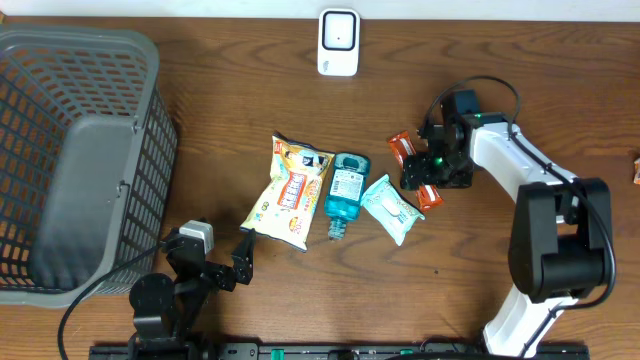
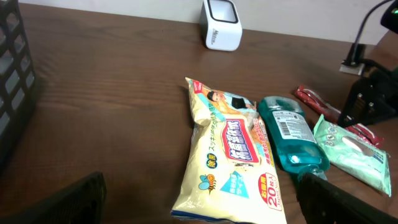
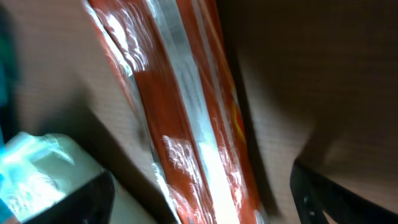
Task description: Scan the item barcode
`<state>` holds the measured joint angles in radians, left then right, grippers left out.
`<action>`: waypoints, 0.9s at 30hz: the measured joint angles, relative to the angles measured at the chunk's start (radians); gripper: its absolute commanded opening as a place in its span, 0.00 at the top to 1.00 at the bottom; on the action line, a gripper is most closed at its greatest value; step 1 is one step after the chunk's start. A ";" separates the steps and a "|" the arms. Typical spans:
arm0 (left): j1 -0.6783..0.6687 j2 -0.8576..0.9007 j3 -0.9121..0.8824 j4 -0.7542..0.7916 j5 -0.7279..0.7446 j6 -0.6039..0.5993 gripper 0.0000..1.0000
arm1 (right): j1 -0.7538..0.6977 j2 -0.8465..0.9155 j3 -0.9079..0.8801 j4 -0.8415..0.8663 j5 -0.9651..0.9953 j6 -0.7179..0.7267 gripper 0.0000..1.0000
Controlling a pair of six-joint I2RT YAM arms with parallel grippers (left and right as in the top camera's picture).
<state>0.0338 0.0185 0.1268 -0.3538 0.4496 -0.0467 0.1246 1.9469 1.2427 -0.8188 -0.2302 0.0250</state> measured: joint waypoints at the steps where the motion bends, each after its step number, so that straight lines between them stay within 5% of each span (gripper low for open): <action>1: 0.000 0.000 0.000 0.000 0.000 0.000 0.02 | 0.000 0.013 0.010 -0.001 0.007 -0.003 0.32; 5: 0.000 0.000 0.000 0.000 0.000 0.000 0.02 | -0.003 0.046 0.040 -0.005 0.014 -0.013 0.45; 9: 0.000 0.000 0.000 0.000 0.000 0.000 0.02 | -0.003 0.074 0.061 -0.013 0.048 -0.029 0.99; 27: 0.000 0.000 0.000 0.000 0.000 0.000 0.02 | 0.000 0.085 0.109 -0.011 0.040 -0.048 0.99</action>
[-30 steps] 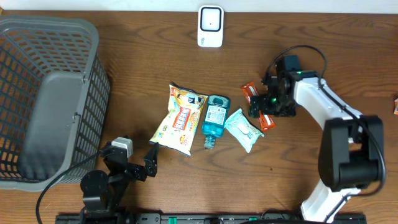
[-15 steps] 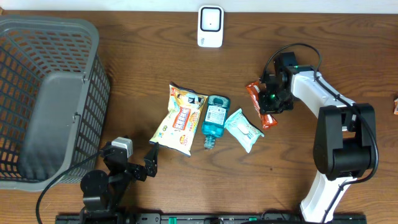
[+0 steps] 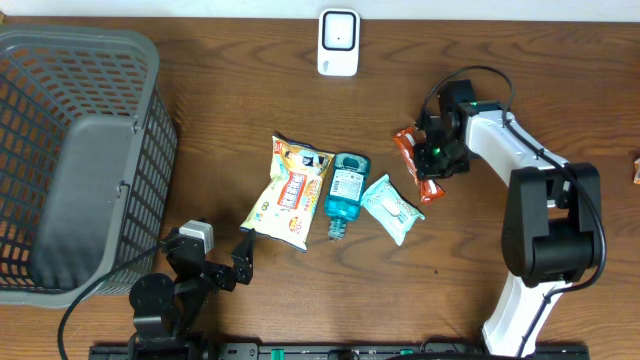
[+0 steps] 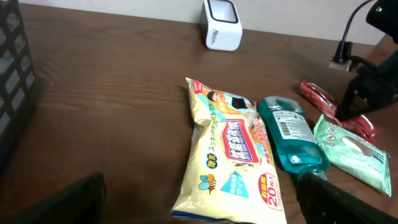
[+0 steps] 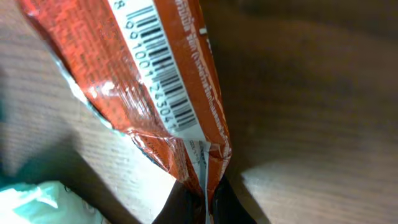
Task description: Scan the item barcode
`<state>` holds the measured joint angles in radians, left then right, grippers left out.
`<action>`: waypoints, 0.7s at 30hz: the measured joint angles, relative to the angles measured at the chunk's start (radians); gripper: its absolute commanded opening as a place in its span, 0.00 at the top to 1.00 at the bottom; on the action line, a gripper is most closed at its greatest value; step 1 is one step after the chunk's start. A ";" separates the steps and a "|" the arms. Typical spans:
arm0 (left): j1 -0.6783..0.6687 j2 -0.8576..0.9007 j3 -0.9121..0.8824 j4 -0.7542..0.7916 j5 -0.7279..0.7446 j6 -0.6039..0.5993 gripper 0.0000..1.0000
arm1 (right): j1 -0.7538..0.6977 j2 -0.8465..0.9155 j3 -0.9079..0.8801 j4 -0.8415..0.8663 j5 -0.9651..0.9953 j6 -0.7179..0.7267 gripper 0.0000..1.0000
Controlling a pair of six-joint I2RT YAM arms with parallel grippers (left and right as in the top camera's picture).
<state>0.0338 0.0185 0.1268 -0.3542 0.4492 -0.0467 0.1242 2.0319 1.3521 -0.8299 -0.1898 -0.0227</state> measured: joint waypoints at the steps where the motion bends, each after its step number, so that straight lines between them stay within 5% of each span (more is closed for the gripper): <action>1: 0.000 0.000 0.000 0.000 0.000 0.000 0.02 | 0.004 -0.007 -0.001 0.014 0.011 -0.007 0.99; 13: 0.000 0.000 0.000 0.000 0.000 0.000 0.02 | 0.246 -0.449 0.000 0.034 0.051 -0.194 0.99; 21: 0.000 0.000 0.000 0.000 0.000 0.000 0.02 | 0.458 -0.432 -0.041 0.010 0.201 -0.251 0.99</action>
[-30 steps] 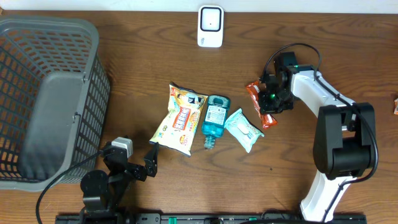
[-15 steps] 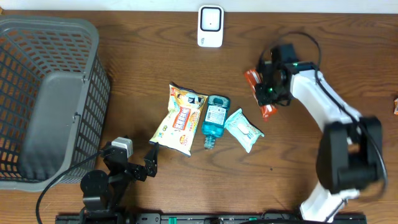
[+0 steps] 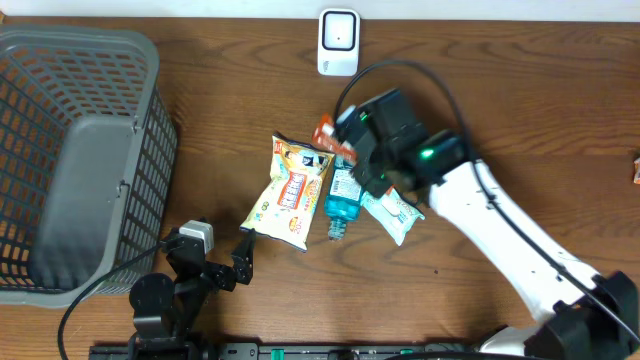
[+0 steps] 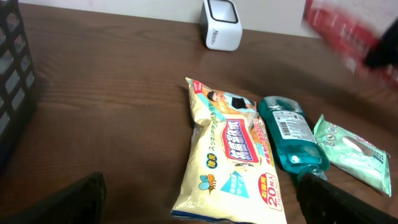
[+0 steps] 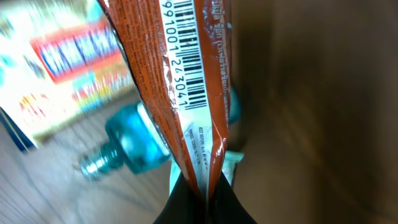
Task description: Scan the item barcode
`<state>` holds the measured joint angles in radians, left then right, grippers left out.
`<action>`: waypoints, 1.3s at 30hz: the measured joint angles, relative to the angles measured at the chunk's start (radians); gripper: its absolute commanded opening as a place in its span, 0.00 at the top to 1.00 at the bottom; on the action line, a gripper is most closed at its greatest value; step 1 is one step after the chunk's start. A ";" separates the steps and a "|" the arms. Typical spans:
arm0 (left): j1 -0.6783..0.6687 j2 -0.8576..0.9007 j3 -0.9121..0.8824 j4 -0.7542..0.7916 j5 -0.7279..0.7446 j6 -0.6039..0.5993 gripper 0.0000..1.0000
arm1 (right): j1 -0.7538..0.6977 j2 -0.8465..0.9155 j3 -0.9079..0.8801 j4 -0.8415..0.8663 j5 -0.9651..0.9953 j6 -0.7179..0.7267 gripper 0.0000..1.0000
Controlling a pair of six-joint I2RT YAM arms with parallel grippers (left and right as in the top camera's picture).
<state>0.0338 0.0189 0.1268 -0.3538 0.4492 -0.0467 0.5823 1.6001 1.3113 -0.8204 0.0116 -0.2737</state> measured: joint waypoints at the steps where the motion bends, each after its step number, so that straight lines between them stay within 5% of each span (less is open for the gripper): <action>1: 0.000 0.000 0.000 0.000 0.000 0.000 0.02 | 0.010 0.009 -0.021 0.002 0.018 -0.001 0.99; 12: 0.000 0.000 0.000 0.000 0.000 0.000 0.02 | 0.015 0.034 -0.216 0.056 0.017 0.069 0.98; 20: 0.000 0.000 0.000 0.000 0.000 0.000 0.02 | 0.015 0.034 -0.332 0.127 -0.010 0.140 0.65; 25: 0.000 0.000 0.000 0.000 0.000 0.000 0.02 | 0.015 0.034 -0.335 0.126 -0.016 0.233 0.35; 28: 0.000 0.000 0.000 0.000 0.000 0.000 0.02 | 0.015 0.034 -0.310 0.087 -0.024 0.302 0.07; 39: 0.000 0.000 0.000 0.000 0.000 0.000 0.02 | -0.003 -0.119 -0.187 -0.071 -0.052 0.692 0.02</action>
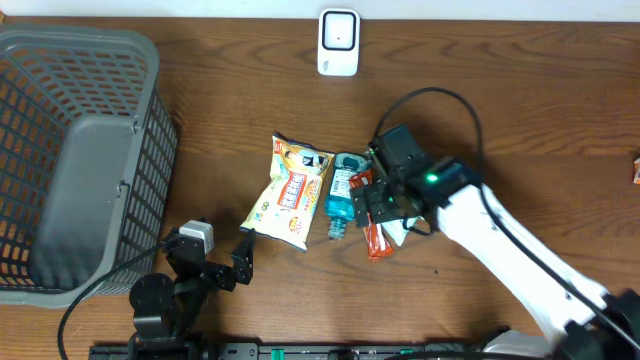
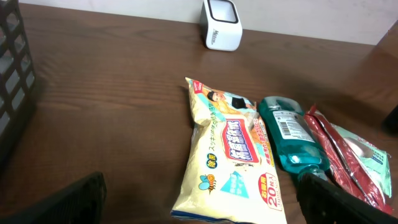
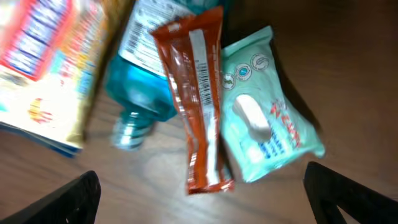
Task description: Scan the item barcode
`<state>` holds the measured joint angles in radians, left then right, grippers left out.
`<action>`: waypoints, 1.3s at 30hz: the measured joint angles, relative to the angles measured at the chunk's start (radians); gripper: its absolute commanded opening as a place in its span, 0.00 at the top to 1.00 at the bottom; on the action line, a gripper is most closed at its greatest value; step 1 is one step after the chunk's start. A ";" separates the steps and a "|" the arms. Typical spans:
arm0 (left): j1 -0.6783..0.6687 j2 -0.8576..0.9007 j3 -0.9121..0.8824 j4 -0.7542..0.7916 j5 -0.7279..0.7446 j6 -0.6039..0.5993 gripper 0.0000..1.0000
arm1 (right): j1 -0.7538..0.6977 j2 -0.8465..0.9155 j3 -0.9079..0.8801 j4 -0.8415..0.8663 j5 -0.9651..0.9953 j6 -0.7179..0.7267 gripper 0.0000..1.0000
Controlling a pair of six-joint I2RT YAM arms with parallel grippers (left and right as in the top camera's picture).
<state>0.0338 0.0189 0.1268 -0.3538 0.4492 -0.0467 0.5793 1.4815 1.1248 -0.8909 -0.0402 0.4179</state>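
The orange snack packet lies flat between the teal bottle and the pale green wipes pack, overlapping the wipes' edge. Its barcode strip faces up in the right wrist view, packet. My right gripper hangs just above it, open, nothing between the fingers; overhead it is at right gripper. The white scanner stands at the table's far edge. My left gripper rests open near the front edge, facing the yellow wipes bag.
A grey mesh basket fills the left side. The yellow bag lies left of the bottle. A small orange object sits at the right edge. The left arm's base is at the front left.
The right gripper held the orange packet lifted above the yellow bag and bottle, toward the scanner. Now the packet lies on the table beside the bottle, and the gripper is open above it.
The right gripper was open over the orange packet at the right of the row. Then it was shut on the packet's end. Then it held it raised nearer the scanner, barcode showing. Now the packet is let go between bottle and wipes. The left arm stayed still.
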 measured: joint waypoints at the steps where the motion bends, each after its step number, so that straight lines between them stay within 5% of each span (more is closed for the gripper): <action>1: 0.000 0.000 0.000 0.000 0.000 0.000 0.02 | 0.001 -0.015 0.000 -0.001 -0.006 0.021 0.04; 5: 0.000 0.000 0.000 0.000 0.000 0.000 0.02 | 0.018 -0.035 -0.005 0.003 -0.039 0.019 0.27; 9: 0.000 0.000 0.000 0.000 0.000 0.000 0.02 | 0.029 -0.034 -0.098 0.083 -0.112 0.019 0.36; 15: 0.000 0.000 0.000 -0.001 -0.001 0.000 0.02 | 0.029 -0.026 -0.267 0.196 -0.205 0.113 0.25; 23: 0.000 0.000 0.000 0.000 -0.003 0.000 0.02 | 0.026 -0.026 -0.296 0.291 -0.195 0.164 0.37; 39: 0.000 0.000 0.000 0.000 -0.003 0.000 0.02 | -0.130 -0.026 -0.413 0.448 -0.268 0.144 0.27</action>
<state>0.0338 0.0189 0.1268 -0.3542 0.4461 -0.0467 0.4492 1.4559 0.7116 -0.4431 -0.3080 0.5617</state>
